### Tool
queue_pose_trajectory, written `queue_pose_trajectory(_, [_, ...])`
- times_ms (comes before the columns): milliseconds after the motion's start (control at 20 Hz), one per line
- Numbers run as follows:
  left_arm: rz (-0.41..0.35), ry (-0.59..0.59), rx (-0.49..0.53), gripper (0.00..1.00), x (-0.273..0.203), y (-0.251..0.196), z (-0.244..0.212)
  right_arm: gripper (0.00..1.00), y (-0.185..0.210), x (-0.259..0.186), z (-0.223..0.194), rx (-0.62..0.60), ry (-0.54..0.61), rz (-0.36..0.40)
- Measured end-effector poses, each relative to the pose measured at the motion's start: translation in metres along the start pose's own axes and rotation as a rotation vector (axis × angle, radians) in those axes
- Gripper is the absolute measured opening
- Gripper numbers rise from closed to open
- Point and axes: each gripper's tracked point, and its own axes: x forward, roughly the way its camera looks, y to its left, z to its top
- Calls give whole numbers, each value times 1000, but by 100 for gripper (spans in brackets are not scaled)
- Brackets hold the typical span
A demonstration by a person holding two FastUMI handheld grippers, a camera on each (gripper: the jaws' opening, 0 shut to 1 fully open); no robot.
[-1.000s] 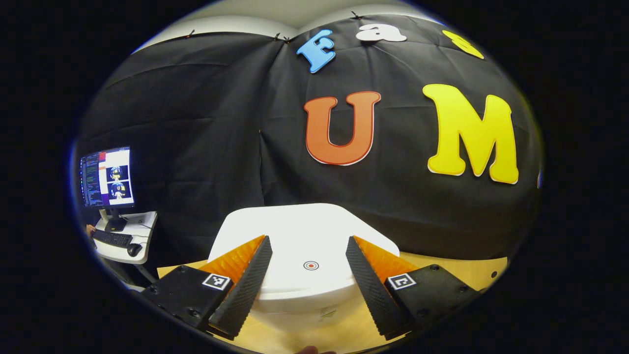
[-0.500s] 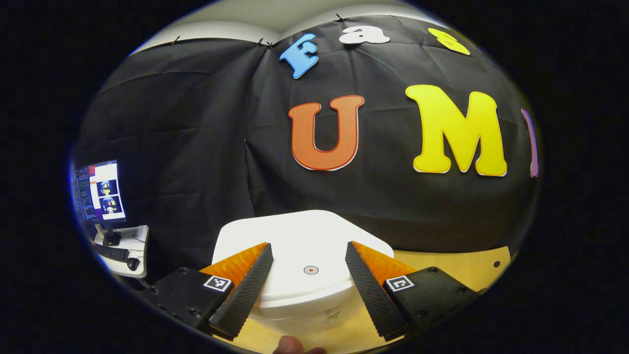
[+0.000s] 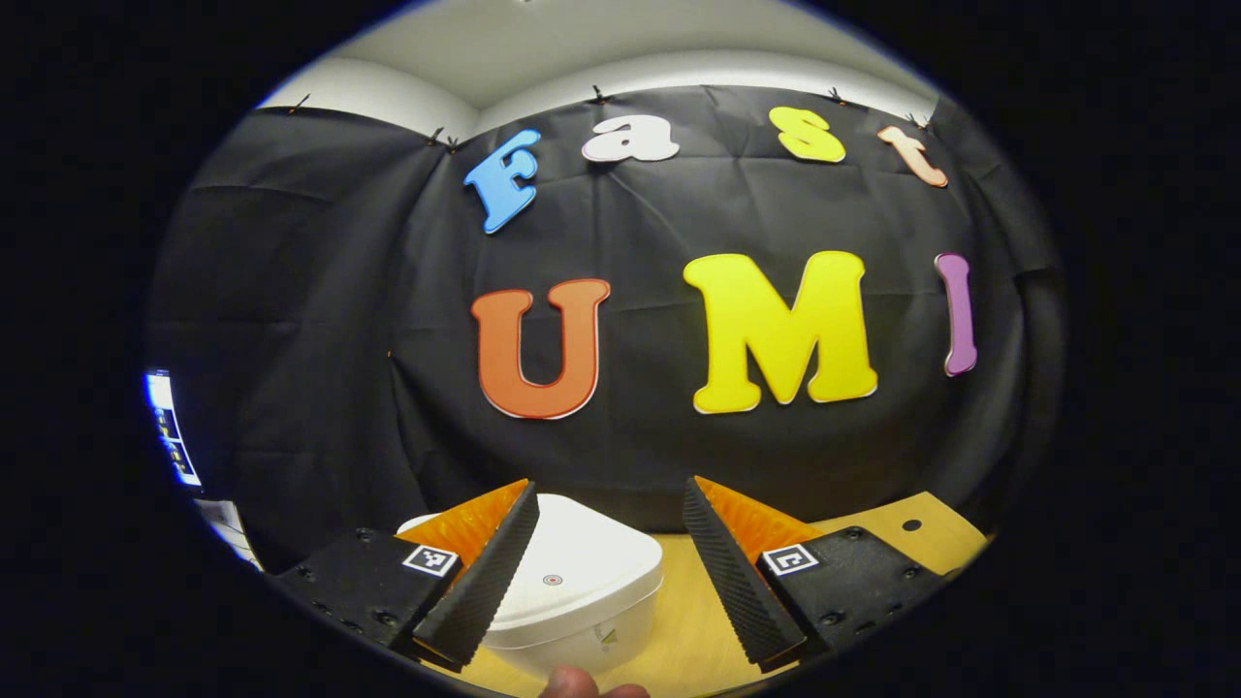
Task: Press the lid of the desktop garbage bin to open it, pick up the crumpled paper on the desktop and throw it into the bin, then pick up the pop can on the desktop and drop it into the bin, and finally close the garbage bin lid.
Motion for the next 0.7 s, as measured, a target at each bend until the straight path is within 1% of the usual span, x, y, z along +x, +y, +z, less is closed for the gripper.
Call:
queue_pose_trajectory(50, [-49, -10, -16, 98, -7, -11, 7, 90, 1, -1, 7, -2, -22, -10])
queue_pose_trajectory(150, [-123, -42, -32, 98, -24, -30, 26, 90, 6, -5, 17, -8, -53, -16])
queue_pose_trajectory(350, [-217, -112, -37, 98, -55, -58, 56, 90, 14, -10, 33, -27, -104, -29])
queue_pose_trajectory(550, [-245, -122, -56, 97, -75, -73, 63, 90, 24, -19, 48, -65, -171, -40])
queue_pose_trajectory(650, [-243, -112, -73, 97, -83, -76, 60, 90, 27, -22, 53, -82, -195, -48])
queue_pose_trajectory(700, [-239, -104, -81, 97, -86, -76, 56, 89, 28, -23, 54, -86, -201, -51])
